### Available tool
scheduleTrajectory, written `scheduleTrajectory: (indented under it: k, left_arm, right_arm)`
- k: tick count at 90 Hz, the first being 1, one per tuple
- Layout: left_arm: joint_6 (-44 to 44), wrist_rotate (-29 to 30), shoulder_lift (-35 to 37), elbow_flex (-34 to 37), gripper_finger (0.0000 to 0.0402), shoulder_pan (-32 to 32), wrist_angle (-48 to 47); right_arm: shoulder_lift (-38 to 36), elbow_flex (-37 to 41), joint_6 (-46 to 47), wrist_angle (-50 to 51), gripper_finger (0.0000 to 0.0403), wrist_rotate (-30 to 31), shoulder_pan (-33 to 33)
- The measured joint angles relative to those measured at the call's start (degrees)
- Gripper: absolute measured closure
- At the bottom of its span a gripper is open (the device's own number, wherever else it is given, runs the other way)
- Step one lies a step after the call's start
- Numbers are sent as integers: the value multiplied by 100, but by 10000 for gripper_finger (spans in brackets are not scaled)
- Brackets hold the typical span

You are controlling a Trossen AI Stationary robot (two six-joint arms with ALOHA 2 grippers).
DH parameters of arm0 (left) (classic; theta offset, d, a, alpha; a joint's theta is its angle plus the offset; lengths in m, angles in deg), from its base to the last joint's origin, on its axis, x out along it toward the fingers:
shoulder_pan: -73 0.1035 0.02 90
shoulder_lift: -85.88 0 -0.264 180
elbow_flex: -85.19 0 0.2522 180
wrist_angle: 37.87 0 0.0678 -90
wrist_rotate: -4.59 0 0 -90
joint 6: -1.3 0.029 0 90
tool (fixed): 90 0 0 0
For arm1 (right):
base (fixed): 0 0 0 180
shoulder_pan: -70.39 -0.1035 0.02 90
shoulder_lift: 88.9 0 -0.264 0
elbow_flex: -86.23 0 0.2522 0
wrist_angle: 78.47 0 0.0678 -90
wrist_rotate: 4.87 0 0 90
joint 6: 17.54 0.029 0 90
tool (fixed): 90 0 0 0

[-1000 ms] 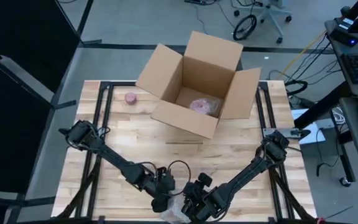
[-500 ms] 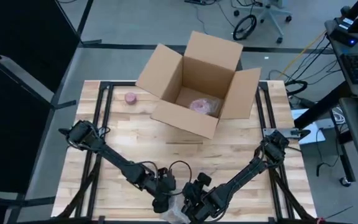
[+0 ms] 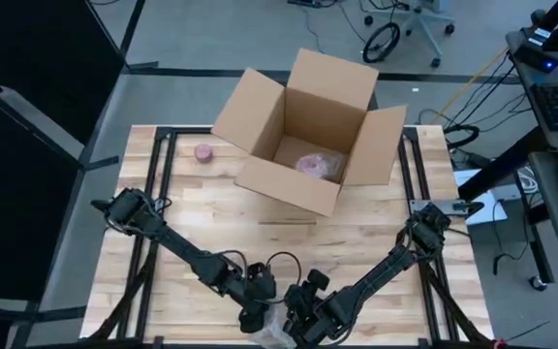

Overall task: Wrap mug
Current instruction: Wrap the yellow mug in the bubble wrap

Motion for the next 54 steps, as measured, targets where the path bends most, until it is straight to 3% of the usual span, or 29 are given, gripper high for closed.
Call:
scheduleTrajectory:
  k: [11,23,41,54]
  left_arm:
    - [-120,-78,-9,10,114,12,4]
    - [-168,-90,70,32,75,12,-36]
    - [-72,155,115,28,84,7,-393]
    - [-49,164,85,10,137,40,-440]
  right_arm:
    - [0,0,-8,2,218,0,-18]
    - [-2,0,-24,0,218,1,-18]
    - [-2,0,-24,0,218,2,-20]
    - [-2,0,-27,3,218,15,-20]
